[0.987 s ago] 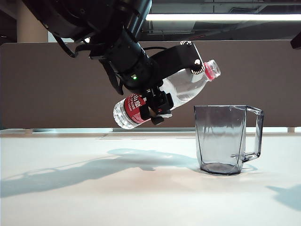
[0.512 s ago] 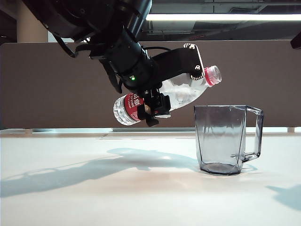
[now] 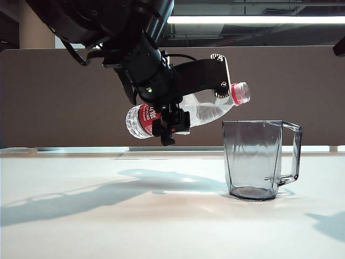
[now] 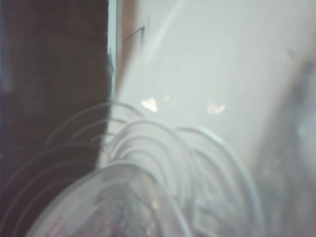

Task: Pick up the mineral water bottle with the left hand on the table and pour water into the mug until it's half full.

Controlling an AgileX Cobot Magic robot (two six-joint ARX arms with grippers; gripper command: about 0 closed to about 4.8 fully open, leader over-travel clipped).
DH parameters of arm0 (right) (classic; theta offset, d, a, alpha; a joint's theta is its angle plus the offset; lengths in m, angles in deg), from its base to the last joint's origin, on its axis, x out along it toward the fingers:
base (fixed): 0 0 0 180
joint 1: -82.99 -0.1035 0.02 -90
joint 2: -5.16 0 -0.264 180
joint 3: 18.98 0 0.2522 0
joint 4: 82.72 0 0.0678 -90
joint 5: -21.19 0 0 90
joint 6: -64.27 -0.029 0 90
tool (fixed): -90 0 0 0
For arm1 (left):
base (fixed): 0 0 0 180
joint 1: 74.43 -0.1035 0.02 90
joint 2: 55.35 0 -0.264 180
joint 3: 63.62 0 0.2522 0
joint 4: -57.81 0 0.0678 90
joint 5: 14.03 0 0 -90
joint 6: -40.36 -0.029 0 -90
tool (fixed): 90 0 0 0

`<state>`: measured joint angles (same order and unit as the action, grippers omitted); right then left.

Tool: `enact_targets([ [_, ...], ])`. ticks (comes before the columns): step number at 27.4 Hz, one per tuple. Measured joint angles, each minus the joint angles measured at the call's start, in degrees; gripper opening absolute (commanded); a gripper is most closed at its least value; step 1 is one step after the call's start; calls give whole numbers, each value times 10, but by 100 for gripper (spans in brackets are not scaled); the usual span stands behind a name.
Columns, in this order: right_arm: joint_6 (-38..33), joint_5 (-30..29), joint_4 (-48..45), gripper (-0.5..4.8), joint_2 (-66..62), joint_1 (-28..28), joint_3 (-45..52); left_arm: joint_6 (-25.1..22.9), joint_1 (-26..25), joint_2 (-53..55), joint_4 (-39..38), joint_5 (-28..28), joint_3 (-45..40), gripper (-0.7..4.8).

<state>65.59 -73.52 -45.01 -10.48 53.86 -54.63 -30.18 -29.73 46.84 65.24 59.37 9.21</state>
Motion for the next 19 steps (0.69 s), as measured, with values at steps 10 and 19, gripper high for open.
enact_targets([
  [10, 0, 0, 0, -5, 0, 0, 0, -36, 0, 0, 21, -10, 0, 274],
  [19, 0, 0, 0, -5, 0, 0, 0, -75, 0, 0, 21, -11, 0, 274],
])
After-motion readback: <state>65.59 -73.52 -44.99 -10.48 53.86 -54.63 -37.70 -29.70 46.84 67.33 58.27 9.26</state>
